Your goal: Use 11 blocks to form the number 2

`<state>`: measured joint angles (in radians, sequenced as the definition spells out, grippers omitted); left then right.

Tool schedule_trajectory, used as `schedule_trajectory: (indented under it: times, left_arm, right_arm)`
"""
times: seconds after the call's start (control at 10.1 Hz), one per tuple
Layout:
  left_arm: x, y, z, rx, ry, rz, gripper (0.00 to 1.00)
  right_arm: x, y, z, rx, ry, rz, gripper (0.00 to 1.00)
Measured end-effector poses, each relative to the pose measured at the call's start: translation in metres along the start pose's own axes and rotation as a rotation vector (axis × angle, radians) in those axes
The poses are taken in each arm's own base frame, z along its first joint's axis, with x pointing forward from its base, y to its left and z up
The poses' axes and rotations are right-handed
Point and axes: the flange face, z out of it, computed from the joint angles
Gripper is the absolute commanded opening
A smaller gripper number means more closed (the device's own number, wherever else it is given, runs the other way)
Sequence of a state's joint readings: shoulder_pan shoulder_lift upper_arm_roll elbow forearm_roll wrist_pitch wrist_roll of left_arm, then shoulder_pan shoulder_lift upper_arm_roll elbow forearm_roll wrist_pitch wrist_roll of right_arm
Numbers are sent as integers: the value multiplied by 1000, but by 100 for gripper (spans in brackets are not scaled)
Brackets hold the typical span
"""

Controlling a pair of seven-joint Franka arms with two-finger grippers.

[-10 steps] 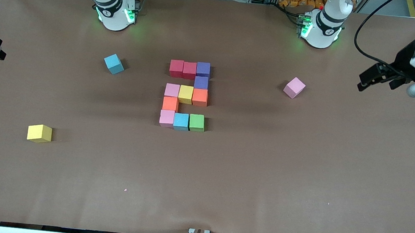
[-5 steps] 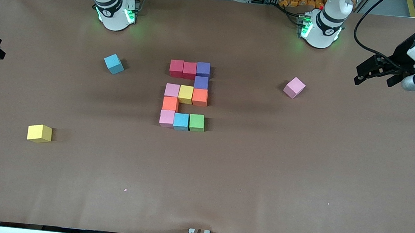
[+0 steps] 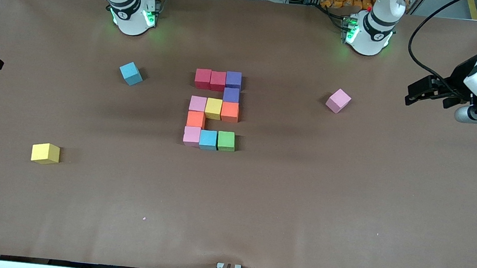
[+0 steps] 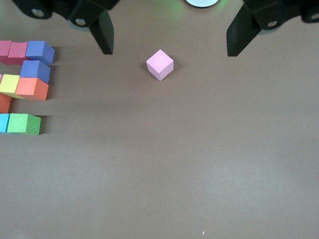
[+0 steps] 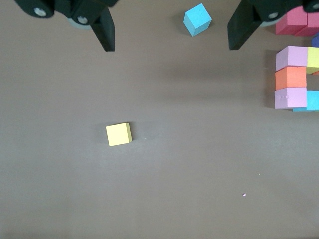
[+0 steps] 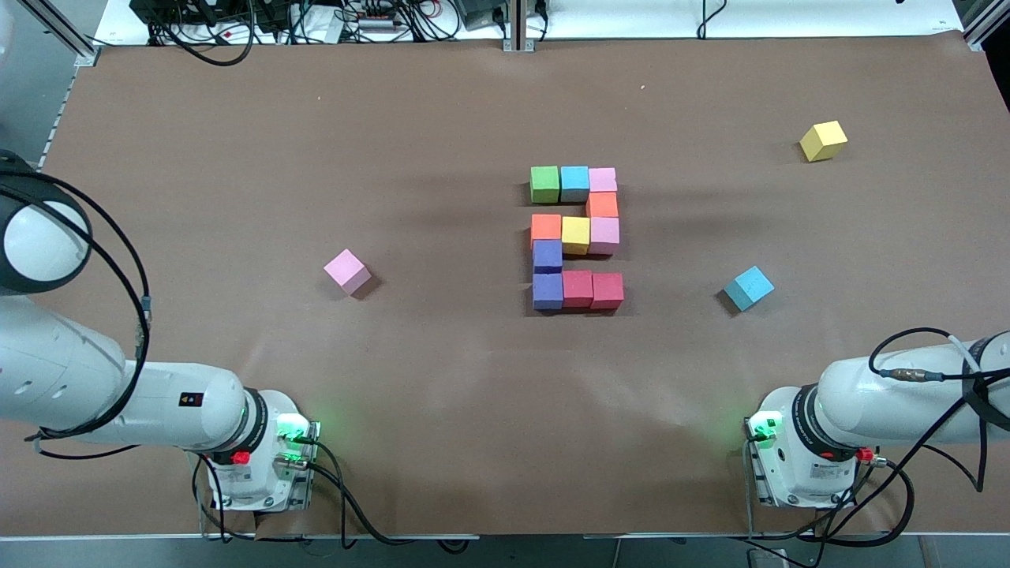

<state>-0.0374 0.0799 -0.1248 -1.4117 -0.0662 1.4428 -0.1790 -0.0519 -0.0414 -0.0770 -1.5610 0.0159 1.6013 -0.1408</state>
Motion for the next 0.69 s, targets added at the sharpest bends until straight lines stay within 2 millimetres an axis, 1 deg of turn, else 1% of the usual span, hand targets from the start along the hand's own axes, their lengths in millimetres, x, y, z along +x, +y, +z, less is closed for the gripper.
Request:
schedule_trajectory:
  times: [0.1,0.2,0.5,0.69]
  left_arm:
    - [1,2,-6,39,36,57,100]
    - [1,9,-14,66,75,98,100]
    - [-8,30,-26,68,112,143,100]
    - [-9,28,-29,68,119,141,100]
  right_arm:
    - [0,3,0,-1,2,13,100]
    - [0,4,0,4,3,29,100]
    - [-1,10,-1,20,7,75,100]
    - [-2,12,-2,22,9,78,100]
